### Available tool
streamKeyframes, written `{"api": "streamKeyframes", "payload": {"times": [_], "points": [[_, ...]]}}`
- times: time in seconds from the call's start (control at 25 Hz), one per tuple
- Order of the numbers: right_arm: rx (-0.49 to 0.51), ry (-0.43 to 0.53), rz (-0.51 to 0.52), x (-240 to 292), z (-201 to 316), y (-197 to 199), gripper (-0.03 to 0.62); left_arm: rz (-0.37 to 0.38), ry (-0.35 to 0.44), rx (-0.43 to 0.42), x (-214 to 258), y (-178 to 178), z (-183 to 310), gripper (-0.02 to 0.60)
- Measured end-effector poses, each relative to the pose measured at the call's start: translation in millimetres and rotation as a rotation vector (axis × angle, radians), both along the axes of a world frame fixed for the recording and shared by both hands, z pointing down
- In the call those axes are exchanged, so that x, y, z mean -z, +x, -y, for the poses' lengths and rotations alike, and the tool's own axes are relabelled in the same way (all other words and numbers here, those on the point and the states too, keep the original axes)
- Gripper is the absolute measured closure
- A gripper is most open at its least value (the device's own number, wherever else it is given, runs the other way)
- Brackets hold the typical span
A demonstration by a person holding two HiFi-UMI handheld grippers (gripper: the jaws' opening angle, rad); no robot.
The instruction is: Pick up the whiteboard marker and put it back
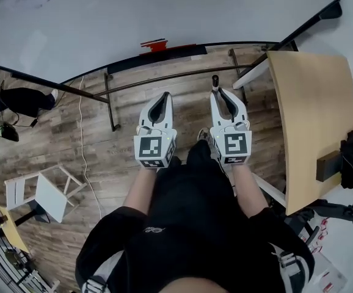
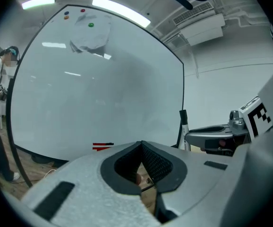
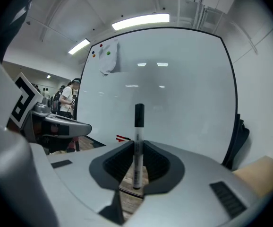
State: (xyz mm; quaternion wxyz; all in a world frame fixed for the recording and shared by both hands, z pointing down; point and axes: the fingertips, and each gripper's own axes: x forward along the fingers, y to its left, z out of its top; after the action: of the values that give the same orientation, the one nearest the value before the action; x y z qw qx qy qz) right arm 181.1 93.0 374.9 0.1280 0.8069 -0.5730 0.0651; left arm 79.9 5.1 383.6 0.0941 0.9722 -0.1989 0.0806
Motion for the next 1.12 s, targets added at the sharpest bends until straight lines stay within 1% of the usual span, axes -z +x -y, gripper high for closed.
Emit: {"api": "streamKeyframes", "payload": {"times": [0.12, 0.24, 0.48, 0.76, 0.96, 1.12], "points": [[0.018, -0.001, 0.031, -10, -5, 35, 0.542, 0.022, 0.003, 0.017, -2, 29, -8, 0.575], [0.053, -0.011, 0.049, -20, -8, 60, 0.542, 0.051, -0.005, 0.037, -9, 52, -17, 0.575], [0.148, -0.029, 0.014, -24, -3, 93, 0.542, 0.094, -0.053, 0.088, -28, 83, -28, 0.575], [0.206, -0.046, -0.012, -28, 1, 105, 0.541, 0.124, -0.072, 0.126, -35, 90, -30, 0.575], [0.237, -0.078, -0.049, -33, 12, 104, 0.540, 0.123, -0.095, 0.147, -44, 89, -21, 0.575], [0.261, -0.113, -0.104, -34, 24, 104, 0.540, 0.112, -0.115, 0.145, -52, 92, -10, 0.575]]}}
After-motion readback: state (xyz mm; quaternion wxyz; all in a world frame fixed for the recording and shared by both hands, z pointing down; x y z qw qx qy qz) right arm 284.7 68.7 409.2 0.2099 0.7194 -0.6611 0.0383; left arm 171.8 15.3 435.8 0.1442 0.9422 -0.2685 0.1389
